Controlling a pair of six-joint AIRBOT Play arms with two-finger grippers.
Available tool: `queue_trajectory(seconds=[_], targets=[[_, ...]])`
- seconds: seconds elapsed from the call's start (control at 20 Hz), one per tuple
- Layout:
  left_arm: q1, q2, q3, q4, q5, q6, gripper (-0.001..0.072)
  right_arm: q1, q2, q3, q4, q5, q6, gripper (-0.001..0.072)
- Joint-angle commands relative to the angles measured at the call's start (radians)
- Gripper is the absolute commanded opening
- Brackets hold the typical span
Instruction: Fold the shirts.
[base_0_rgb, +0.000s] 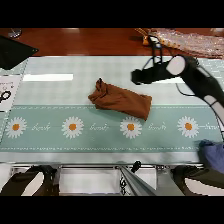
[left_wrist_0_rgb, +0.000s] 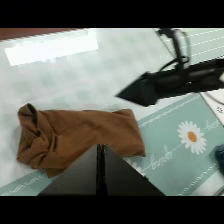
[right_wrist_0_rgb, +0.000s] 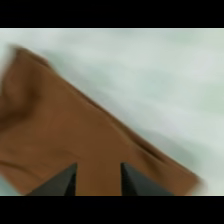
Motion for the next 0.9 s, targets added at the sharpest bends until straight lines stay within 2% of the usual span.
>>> queue_trajectory(seconds=[0.0,0.05,0.1,0.15,0.25,0.35,0.55,0.7,0.85], targets=[[0.001,0.000,0.000,0.085,0.000,0.000,0.0014,-0.199,0.083,-0.067,-0.388,0.362,-0.018,0.0378],[0.001,0.000,0.000,0.112,-0.002,0.000,0.0014,-0.273,0.098,-0.125,-0.326,0.362,-0.028,0.0396],[0.001,0.000,0.000,0.135,-0.008,0.000,0.0014,-0.354,0.112,-0.198,-0.198,0.345,-0.041,0.0519],[0.001,-0.001,0.000,0.157,-0.016,0.000,0.0014,-0.426,0.122,-0.276,-0.022,0.309,-0.081,0.0577],[0.001,-0.004,-0.001,0.178,-0.021,-0.001,0.0014,-0.515,0.124,-0.411,0.309,0.226,-0.208,0.0599],[0.001,-0.008,-0.008,0.179,-0.021,-0.009,0.0014,-0.527,0.124,-0.513,0.530,0.125,-0.297,0.0599],[0.001,-0.018,-0.028,0.178,-0.022,-0.035,0.0014,-0.450,0.118,-0.625,0.652,-0.073,-0.327,0.0599],[0.001,-0.026,-0.034,0.178,-0.023,-0.036,0.0014,-0.374,0.069,-0.631,0.715,-0.153,-0.342,0.0600],[0.001,-0.033,-0.034,0.178,-0.022,-0.053,0.0014,-0.288,0.003,-0.631,0.853,-0.215,-0.409,0.0599]])
